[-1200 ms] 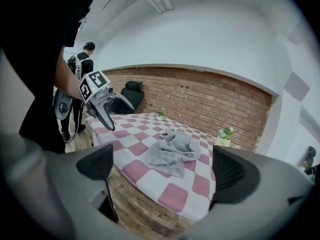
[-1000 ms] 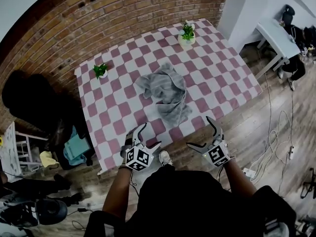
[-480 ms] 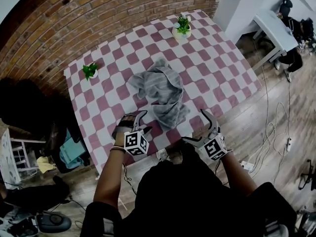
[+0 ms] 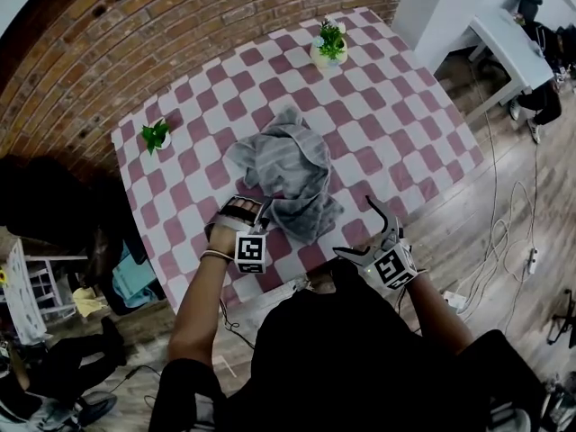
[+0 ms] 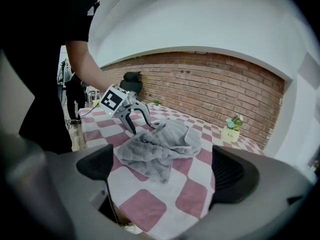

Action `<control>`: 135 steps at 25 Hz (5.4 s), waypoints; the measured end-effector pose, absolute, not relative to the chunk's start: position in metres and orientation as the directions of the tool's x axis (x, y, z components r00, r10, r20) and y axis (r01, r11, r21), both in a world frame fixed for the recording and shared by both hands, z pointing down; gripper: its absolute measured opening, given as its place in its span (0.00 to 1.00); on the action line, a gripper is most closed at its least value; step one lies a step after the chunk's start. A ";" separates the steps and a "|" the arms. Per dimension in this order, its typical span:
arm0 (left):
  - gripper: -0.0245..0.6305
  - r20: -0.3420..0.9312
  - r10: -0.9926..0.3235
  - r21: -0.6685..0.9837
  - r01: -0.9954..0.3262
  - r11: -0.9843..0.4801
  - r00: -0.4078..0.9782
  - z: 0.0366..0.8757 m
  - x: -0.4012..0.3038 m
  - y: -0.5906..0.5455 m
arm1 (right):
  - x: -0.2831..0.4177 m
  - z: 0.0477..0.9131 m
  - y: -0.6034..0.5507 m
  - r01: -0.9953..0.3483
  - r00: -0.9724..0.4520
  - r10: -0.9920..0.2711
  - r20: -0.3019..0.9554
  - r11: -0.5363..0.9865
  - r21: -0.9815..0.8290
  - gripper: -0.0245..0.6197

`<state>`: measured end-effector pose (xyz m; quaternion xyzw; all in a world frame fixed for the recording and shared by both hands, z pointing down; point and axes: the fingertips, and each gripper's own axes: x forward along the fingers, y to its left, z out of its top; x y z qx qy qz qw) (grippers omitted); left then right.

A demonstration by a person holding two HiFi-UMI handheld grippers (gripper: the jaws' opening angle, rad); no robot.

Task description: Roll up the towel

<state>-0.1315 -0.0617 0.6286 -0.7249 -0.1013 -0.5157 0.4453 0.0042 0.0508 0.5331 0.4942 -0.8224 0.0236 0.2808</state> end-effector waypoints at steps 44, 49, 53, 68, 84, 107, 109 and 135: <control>0.27 0.876 -0.310 -0.458 0.839 -0.292 0.371 0.644 -0.116 -0.066 | 0.016 0.550 0.046 -0.812 -0.398 -0.767 0.504 0.550 0.195 0.95; 0.05 0.887 -0.294 -0.440 0.845 -0.305 0.356 0.641 -0.115 -0.058 | 0.006 0.559 0.048 -0.788 -0.422 -0.741 0.522 0.585 0.193 0.95; 0.05 0.872 -0.274 -0.489 0.728 -0.480 0.405 0.619 -0.104 -0.057 | -0.001 0.576 0.047 -0.745 -0.446 -0.694 0.565 0.638 0.195 0.94; 0.05 0.611 -0.428 -0.699 0.200 -0.687 0.666 0.455 -0.065 -0.076 | -0.034 0.620 0.034 -0.685 -0.491 -0.595 0.636 0.715 0.140 0.71; 0.05 0.544 -0.604 -0.738 -0.010 -0.674 0.582 0.406 -0.118 -0.131 | 0.038 0.548 0.002 -0.837 -0.327 -0.820 0.469 0.482 0.258 0.06; 0.05 0.643 -0.691 -0.654 -0.234 -0.719 0.330 0.340 -0.142 -0.376 | 0.102 0.292 -0.322 -0.636 -0.331 -0.898 0.291 0.440 0.634 0.06; 0.05 0.625 -0.729 -0.693 -0.231 -0.683 0.281 0.316 -0.141 -0.411 | 0.106 0.270 -0.369 -0.599 -0.315 -0.902 0.296 0.430 0.675 0.06; 0.05 -0.024 -0.958 -0.995 -0.101 -0.005 0.287 0.068 -0.192 -0.328 | 0.065 0.068 -0.301 -0.362 -0.285 -0.958 0.008 0.116 0.925 0.06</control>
